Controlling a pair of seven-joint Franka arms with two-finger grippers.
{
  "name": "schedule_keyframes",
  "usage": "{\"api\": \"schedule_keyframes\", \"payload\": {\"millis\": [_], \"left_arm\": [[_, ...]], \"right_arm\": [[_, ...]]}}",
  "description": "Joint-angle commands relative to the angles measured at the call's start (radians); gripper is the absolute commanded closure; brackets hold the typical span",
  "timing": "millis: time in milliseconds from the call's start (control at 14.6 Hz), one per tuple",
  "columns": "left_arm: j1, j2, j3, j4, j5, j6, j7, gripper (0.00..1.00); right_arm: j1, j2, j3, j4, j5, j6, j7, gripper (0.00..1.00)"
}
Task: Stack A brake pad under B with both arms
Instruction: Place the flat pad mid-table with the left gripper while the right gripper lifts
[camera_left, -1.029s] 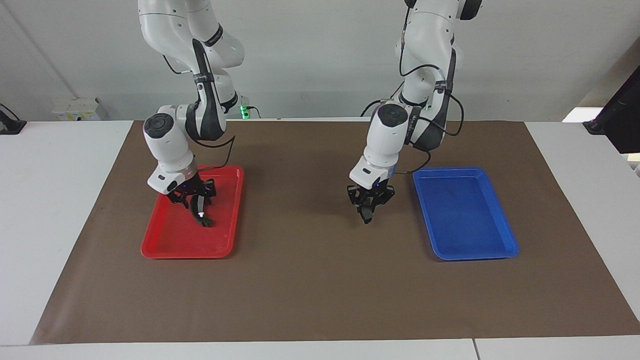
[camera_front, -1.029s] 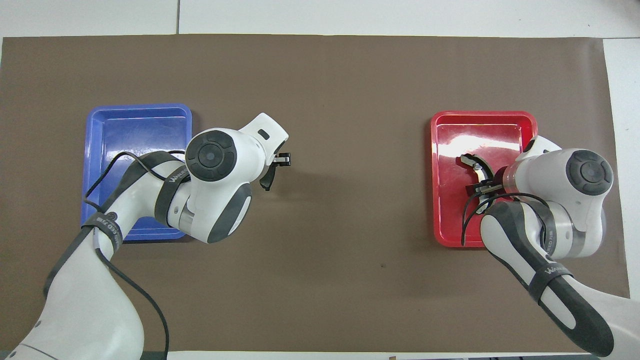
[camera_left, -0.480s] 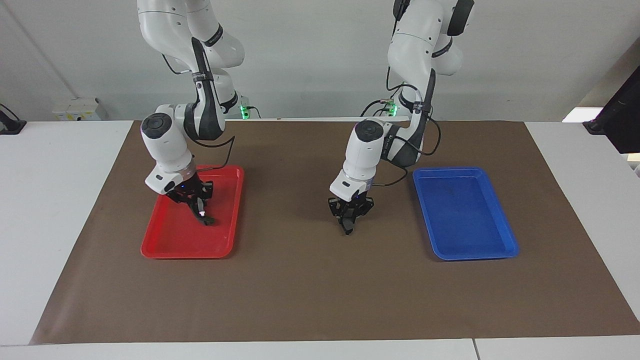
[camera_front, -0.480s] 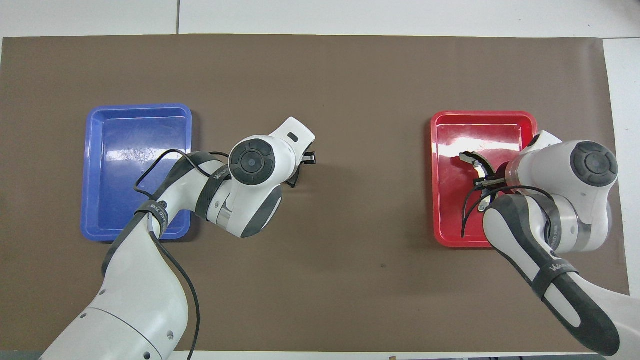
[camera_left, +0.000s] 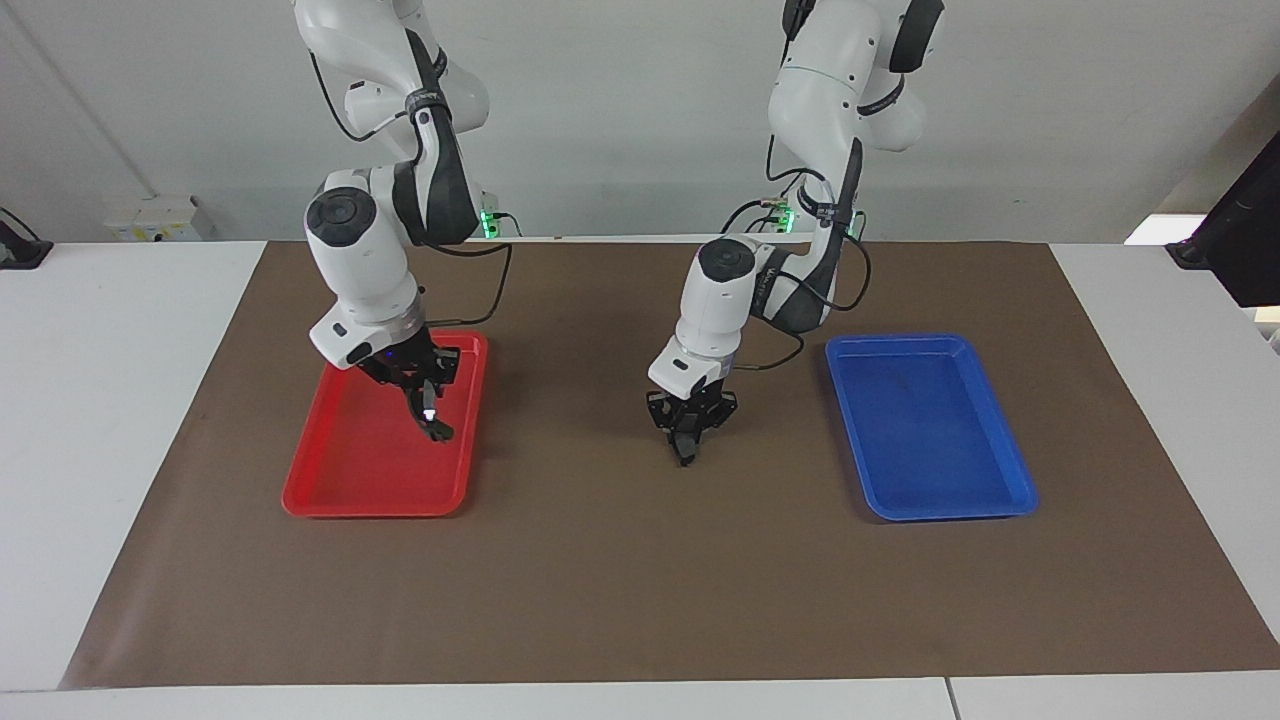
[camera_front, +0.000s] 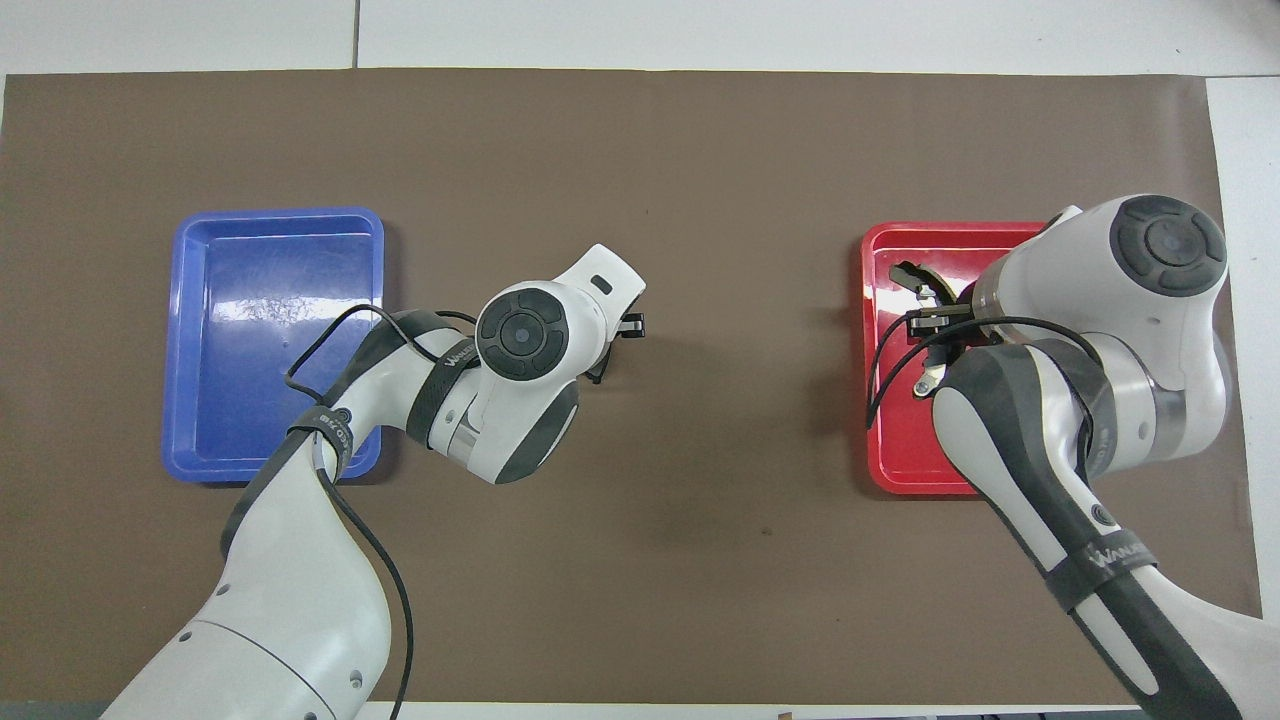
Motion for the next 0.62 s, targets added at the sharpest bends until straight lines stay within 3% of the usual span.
{"api": "schedule_keyframes", "payload": {"millis": [0, 69, 206, 549], "left_arm": [[-0.027, 0.000, 0.015, -0.009, -0.012, -0.021, -0.019, 0.53], [-0.027, -0.003, 0.015, -0.006, -0.012, -0.036, -0.023, 0.40], [-0.027, -0.009, 0.016, -0.006, -0.012, -0.056, -0.040, 0.00], [0.057, -0.113, 0.032, 0.005, 0.000, -0.174, 0.021, 0.00]], "right_arm": [[0.034, 0.024, 0.000, 0.046, 0.004, -0.019, 0.031, 1.00], [0.036, 0.027, 0.001, 0.053, 0.004, -0.022, 0.031, 1.00], [0.037, 0.033, 0.001, 0.067, 0.002, -0.026, 0.029, 1.00], [0.041, 0.073, 0.048, 0.135, 0.028, -0.043, 0.076, 1.00]]}}
